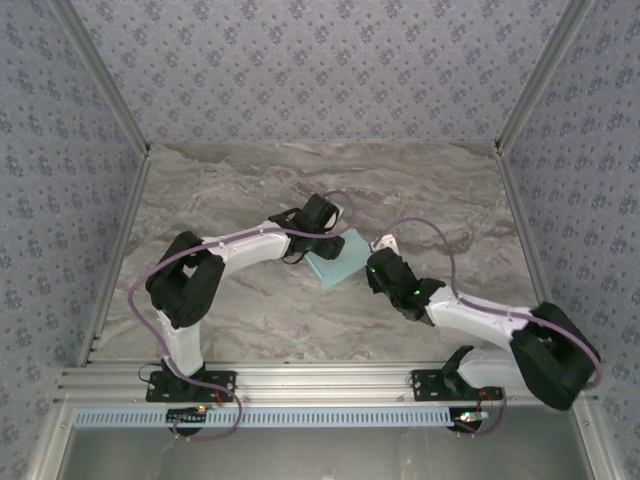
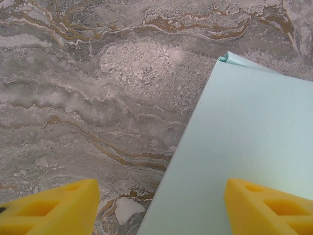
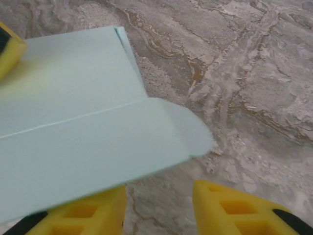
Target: Fold the paper box
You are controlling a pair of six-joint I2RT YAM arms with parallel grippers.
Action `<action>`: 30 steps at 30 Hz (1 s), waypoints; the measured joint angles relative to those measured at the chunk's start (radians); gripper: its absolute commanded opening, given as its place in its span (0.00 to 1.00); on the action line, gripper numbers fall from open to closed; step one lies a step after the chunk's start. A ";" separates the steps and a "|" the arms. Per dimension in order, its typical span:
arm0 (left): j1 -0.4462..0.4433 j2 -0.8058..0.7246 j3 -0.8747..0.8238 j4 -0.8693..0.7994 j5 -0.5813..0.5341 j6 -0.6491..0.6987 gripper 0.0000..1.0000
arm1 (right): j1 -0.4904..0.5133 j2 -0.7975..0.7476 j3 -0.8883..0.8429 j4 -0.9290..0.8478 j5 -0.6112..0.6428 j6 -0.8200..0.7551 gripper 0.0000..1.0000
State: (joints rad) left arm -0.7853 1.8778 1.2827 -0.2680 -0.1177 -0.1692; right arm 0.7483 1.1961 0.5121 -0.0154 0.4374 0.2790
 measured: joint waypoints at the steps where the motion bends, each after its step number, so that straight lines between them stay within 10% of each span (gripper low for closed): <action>1: -0.003 0.000 -0.002 0.003 -0.004 0.000 0.68 | -0.012 -0.039 0.001 -0.029 -0.017 0.000 0.47; 8: -0.013 0.000 -0.027 0.037 -0.029 0.000 0.68 | -0.157 -0.200 0.059 -0.123 -0.204 0.034 0.63; 20: -0.009 0.000 -0.052 0.064 -0.024 -0.009 0.70 | -0.234 0.225 0.158 -0.050 -0.412 0.095 0.71; 30: 0.108 -0.018 -0.071 0.027 0.226 -0.014 0.72 | -0.266 0.313 0.215 -0.014 -0.446 0.083 0.70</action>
State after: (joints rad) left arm -0.6777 1.8599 1.2118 -0.2409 0.1081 -0.1829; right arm 0.4820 1.5089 0.7273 -0.0292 -0.0086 0.3618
